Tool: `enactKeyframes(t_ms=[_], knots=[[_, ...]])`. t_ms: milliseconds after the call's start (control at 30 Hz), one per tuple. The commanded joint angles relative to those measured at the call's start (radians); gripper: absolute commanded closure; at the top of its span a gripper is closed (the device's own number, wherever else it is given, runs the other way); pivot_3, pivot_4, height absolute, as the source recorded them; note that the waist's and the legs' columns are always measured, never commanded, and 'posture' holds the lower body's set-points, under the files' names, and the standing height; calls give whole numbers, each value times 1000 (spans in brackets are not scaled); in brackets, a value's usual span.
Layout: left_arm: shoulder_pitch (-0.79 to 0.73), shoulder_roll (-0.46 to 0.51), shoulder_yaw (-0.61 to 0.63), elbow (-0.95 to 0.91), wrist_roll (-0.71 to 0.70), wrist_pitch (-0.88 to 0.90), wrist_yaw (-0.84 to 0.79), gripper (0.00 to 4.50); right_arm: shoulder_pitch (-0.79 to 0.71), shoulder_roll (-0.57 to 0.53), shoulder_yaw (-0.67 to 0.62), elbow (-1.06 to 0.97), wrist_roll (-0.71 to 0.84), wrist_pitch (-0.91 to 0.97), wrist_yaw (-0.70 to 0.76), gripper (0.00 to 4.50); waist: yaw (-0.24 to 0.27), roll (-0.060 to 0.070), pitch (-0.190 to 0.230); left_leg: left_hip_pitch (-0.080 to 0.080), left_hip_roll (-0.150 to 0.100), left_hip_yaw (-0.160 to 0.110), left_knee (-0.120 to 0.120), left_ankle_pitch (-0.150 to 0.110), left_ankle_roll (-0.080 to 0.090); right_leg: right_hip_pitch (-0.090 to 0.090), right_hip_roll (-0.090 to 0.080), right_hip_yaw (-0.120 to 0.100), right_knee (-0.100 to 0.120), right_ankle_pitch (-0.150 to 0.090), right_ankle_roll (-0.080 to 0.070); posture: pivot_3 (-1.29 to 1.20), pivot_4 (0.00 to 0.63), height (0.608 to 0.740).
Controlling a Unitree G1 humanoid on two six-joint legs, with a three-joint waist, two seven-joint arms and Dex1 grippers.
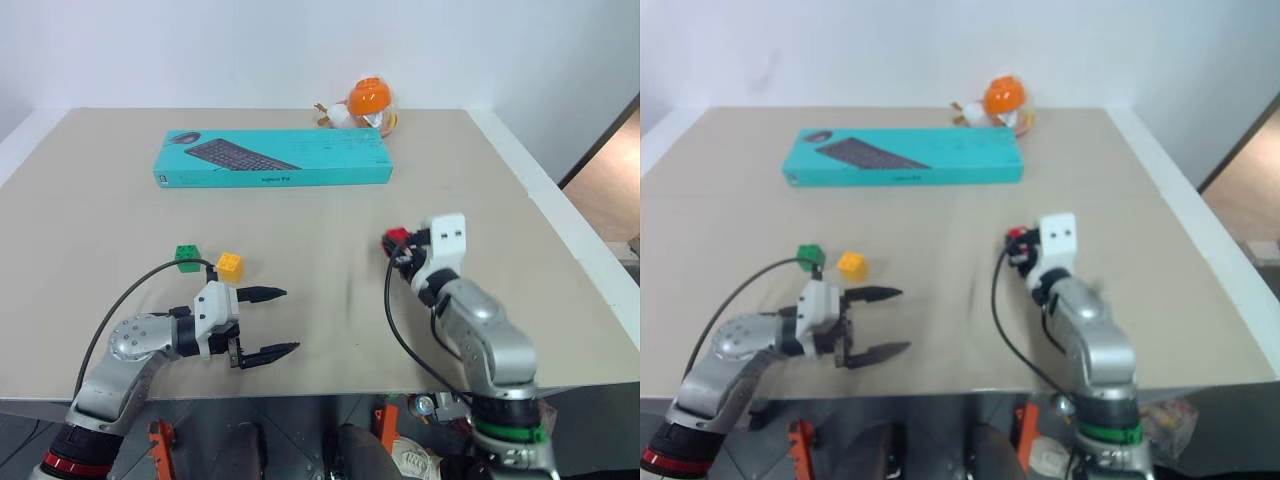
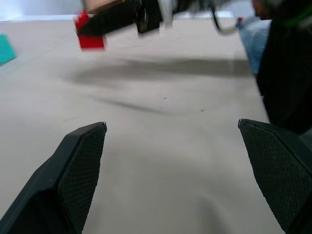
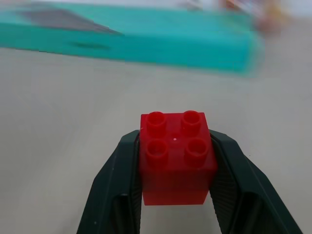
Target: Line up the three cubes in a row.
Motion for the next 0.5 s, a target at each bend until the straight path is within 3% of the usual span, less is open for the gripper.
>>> enactKeyframes(t_ms=[33, 267, 500], knots=[[15, 7, 25, -9, -7, -25, 2, 0, -67, -91, 108, 18, 61, -47, 270, 3244, 0, 0, 0, 0, 0, -1, 0, 0, 0, 0, 0, 0, 0, -1, -1, 0, 150, 740], [41, 7, 35, -37, -7, -24, 28, 0, -176, -171, 265, 180, 60, -180, 615, 3244, 1, 0, 0, -1, 0, -1, -1, 0, 0, 0, 1, 0, 0, -2, -1, 0, 150, 740], [104, 23, 73, -68, -8, -24, 64, 0, -263, -162, 334, 366, 1, -320, 772, 3244, 1, 0, 0, 0, 0, 0, 0, 0, 0, 0, 0, -1, 0, 0, 0, 0, 150, 740]])
